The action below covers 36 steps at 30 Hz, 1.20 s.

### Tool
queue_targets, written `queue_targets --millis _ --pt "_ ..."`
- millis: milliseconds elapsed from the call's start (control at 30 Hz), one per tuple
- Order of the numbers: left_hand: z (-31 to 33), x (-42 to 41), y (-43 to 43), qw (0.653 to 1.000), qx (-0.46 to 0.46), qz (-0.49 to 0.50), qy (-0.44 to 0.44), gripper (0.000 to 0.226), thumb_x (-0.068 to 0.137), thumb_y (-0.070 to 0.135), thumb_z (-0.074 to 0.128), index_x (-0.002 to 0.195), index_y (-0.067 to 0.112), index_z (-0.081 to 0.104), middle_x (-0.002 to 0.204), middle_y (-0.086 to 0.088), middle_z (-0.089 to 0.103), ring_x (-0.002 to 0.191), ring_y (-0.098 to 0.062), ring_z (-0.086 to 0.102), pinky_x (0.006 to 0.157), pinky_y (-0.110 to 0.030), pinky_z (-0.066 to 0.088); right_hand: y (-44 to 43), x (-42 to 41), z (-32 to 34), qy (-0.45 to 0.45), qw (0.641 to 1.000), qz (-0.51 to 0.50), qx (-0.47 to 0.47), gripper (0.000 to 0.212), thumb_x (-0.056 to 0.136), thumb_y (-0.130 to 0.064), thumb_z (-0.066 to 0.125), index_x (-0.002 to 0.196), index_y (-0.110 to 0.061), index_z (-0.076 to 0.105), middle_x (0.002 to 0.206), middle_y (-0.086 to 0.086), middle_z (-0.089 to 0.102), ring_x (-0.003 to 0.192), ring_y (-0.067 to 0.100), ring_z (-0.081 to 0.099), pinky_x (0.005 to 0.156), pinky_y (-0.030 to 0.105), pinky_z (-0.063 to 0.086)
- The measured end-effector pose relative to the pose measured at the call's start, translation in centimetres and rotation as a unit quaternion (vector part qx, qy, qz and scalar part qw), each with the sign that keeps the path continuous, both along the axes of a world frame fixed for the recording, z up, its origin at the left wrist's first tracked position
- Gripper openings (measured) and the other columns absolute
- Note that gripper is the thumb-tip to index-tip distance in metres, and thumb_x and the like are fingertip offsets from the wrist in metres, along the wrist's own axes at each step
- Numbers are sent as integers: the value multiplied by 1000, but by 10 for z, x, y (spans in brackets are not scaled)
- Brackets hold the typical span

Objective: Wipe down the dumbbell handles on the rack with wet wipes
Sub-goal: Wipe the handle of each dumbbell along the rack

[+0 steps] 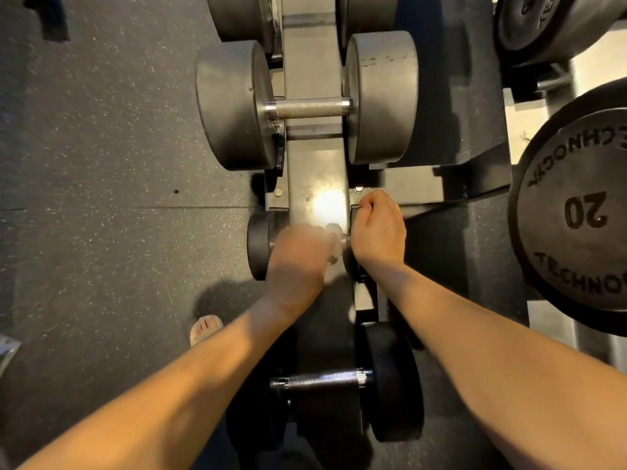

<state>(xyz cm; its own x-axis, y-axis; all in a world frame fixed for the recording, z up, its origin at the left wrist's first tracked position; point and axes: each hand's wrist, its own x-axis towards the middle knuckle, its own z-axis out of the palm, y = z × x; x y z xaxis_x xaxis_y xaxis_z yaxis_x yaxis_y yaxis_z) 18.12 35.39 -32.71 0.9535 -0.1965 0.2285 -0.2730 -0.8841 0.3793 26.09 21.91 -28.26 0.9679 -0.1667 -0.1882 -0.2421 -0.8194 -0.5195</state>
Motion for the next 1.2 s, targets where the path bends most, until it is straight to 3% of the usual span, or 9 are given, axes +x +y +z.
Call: queue_targets --millis 133,233,433,533,600,867,967,1033,1200 --pt "10 3 -6 999 -37 37 7 8 91 5 64 89 6 71 89 -11 64 82 -28 56 70 -40 44 -1 0 -1 -4 1000 1 1 17 101 -20 41 92 -21 54 93 -4 58 93 19 55 86 46 51" --pt "24 0 -31 954 -220 156 133 11 95 12 60 88 15 68 78 1 64 75 -19 58 68 -34 45 -2 -1 -3 -9 1000 1 9 17 102 -19 41 92 -19 55 92 -2 58 93 19 55 85 46 51" --pt "33 5 -84 634 -509 467 348 23 84 19 63 62 18 59 61 -1 60 66 -26 58 62 -31 46 -3 0 -5 -16 1000 -2 17 18 101 -19 42 92 -16 57 92 0 60 94 21 56 84 48 51" --pt "27 3 -88 451 -592 535 401 21 84 11 66 64 12 64 62 -7 67 61 -25 63 64 -34 54 -3 -1 -5 -15 1000 1 20 18 103 -20 42 94 -16 57 94 0 60 94 20 56 84 47 52" --pt "21 11 -82 368 -649 533 399 18 86 0 63 69 7 62 65 -12 62 56 -22 58 58 -32 50 -4 0 -6 -17 1000 3 21 18 103 -20 41 94 -17 57 94 0 60 94 20 55 84 46 51" --pt "8 25 -68 296 -722 459 425 9 75 1 58 80 8 59 87 -12 59 76 -23 59 80 -35 51 -4 -1 -7 -28 999 5 24 18 101 -19 41 94 -16 57 94 2 60 93 21 55 83 47 51" --pt "6 25 -66 375 -668 424 484 26 87 30 74 104 12 68 89 -4 67 74 -13 64 65 -27 52 -3 -1 -6 -24 999 4 22 18 102 -20 42 95 -16 58 96 1 60 95 21 55 85 46 52" --pt "7 20 -69 411 -642 428 486 27 89 39 77 87 14 67 65 2 56 53 -8 47 51 -22 38 -3 -1 -5 -23 1000 0 21 18 103 -21 42 96 -16 58 96 0 60 97 20 55 87 46 51" --pt "7 1 -70 425 -649 469 422 24 94 20 75 75 12 62 58 1 58 55 -11 50 53 -22 42 -2 -1 -3 -15 1000 1 23 18 103 -21 42 97 -15 58 97 1 60 97 21 55 87 46 51"
